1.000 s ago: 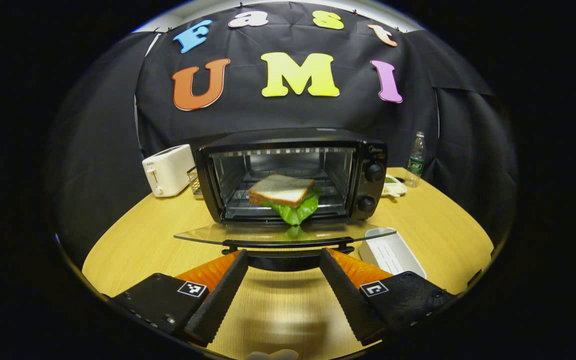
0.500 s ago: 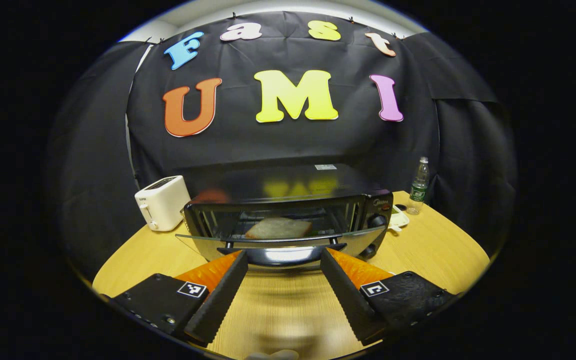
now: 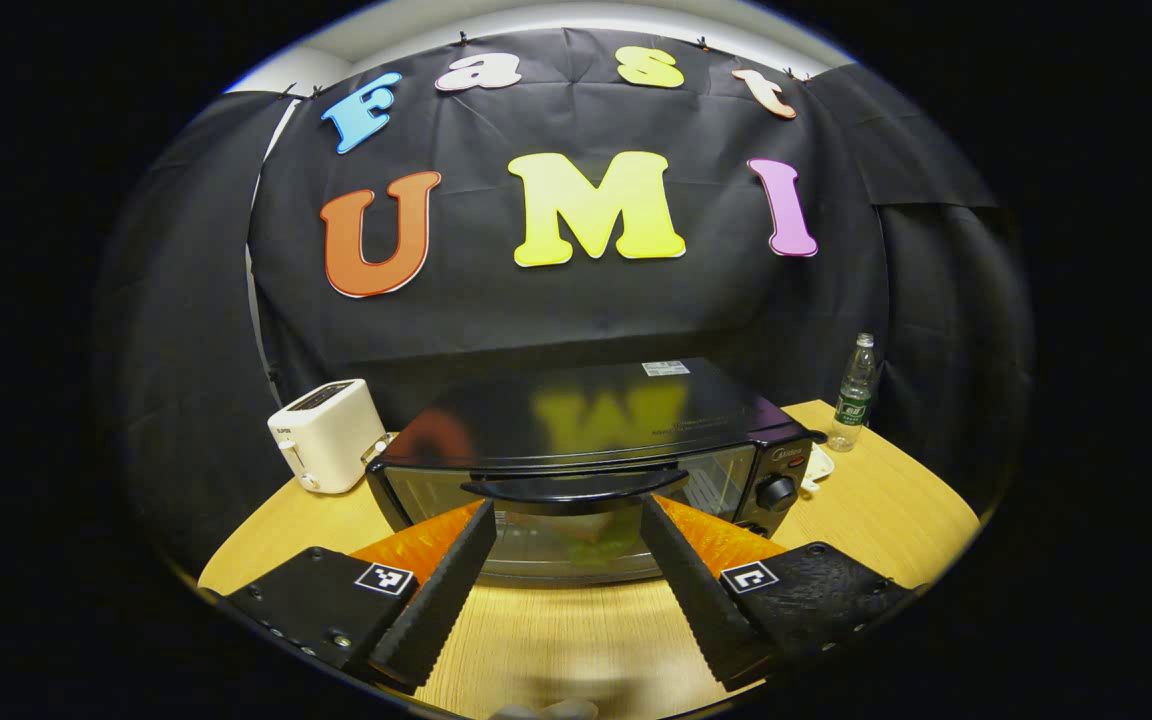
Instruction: Open the electric oven with the left hand, put the food in, and close the electric oven.
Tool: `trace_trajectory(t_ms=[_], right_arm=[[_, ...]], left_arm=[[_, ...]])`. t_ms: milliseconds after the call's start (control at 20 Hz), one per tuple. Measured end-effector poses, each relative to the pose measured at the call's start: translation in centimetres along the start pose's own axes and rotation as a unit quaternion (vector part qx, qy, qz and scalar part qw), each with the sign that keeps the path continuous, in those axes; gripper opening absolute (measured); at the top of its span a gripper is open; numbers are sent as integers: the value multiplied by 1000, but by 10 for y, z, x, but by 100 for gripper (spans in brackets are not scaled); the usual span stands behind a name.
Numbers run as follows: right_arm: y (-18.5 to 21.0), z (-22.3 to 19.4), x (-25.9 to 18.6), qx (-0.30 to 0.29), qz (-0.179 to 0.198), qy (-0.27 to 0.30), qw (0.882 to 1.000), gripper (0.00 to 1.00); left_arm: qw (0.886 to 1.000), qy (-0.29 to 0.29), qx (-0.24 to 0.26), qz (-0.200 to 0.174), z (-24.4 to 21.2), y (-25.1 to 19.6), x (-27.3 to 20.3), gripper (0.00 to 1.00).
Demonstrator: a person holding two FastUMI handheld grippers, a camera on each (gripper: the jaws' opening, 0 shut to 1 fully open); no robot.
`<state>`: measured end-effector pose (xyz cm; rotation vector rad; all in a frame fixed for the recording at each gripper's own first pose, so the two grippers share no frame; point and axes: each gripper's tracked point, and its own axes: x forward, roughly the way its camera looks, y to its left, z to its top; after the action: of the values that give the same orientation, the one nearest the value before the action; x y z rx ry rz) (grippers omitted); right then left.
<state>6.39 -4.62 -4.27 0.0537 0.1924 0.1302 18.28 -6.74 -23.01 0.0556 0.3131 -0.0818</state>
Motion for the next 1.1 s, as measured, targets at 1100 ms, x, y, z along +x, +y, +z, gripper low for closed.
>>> trace_trajectory(t_ms=[1100], right_arm=[[68,53,-21,5,-25,-82,996,96]], left_arm=[[987,-149,-63,24,163,71,-243,94]])
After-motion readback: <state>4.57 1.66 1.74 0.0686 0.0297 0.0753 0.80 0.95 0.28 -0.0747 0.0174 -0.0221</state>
